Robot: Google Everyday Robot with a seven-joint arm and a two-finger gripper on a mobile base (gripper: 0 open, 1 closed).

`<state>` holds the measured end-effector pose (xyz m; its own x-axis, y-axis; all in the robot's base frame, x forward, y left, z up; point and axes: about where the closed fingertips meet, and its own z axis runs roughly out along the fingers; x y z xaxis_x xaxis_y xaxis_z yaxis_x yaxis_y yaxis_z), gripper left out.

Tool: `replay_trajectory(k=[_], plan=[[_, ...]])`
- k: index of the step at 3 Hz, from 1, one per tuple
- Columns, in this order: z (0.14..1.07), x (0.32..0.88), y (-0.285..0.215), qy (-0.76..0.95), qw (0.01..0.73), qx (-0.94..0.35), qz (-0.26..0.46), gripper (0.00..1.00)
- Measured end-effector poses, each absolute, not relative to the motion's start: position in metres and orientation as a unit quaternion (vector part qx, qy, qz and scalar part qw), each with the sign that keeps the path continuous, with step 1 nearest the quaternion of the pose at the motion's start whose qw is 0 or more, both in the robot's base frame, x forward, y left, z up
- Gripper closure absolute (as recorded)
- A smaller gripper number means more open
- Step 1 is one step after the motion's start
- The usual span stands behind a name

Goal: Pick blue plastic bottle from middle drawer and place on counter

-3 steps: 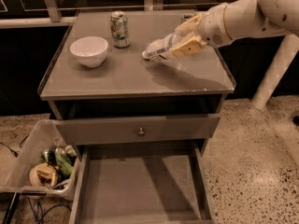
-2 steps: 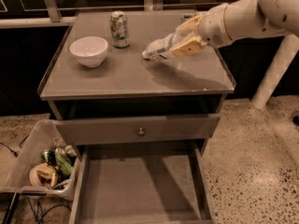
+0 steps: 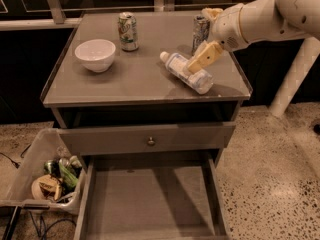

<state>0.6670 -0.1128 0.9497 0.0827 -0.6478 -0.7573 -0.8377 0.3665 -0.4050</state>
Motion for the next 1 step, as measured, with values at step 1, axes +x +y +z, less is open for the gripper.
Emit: replay_trajectory(k=[1], plan=[[0.9497,0.6670,-0.1128,0.670,0.484,-0.554,0.098,0.00]])
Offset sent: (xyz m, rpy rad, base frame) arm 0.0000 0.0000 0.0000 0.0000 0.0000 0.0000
